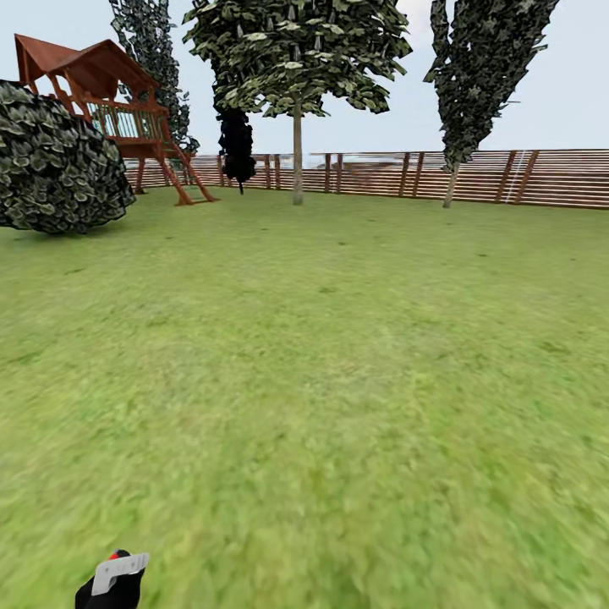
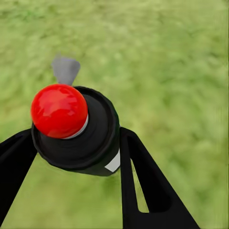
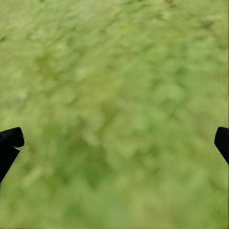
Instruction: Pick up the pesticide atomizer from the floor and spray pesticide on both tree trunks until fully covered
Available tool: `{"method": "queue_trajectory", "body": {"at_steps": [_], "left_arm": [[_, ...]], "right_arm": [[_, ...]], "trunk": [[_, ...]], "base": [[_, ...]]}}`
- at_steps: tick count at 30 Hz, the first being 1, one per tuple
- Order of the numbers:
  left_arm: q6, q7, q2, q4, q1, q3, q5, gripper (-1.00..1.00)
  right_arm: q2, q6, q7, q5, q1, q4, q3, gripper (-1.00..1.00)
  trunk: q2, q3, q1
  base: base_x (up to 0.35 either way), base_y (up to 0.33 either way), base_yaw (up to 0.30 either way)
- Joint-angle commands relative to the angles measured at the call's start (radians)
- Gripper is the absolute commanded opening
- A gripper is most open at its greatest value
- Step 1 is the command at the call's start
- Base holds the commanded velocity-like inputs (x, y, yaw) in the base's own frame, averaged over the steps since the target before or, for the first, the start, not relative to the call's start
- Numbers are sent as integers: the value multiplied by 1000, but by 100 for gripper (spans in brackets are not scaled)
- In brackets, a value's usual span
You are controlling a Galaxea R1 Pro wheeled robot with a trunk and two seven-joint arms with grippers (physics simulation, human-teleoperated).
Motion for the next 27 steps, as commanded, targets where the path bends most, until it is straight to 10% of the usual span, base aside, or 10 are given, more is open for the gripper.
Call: {"method": "queue_trajectory", "body": {"at_steps": [1,17,20,27], "left_arm": [[0,-1,0,0,0,0,1,-100],[-2,0,-3,2,0,-2,0,-100],[0,1,-3,9,0,-2,0,-100],[-1,2,-4,11,1,-2,0,-100]], "right_arm": [[0,0,0,0,0,0,0,100],[-3,-1,-11,-3,0,-125,-8,100],[-13,-2,-167,8,0,-192,-2,100],[-16,-2,-207,170,0,-196,40,100]], "trunk": [[0,0,0],[0,0,0],[0,0,0],[0,0,0]], "base": [[340,0,0],[340,0,0],[340,0,0],[340,0,0]]}}
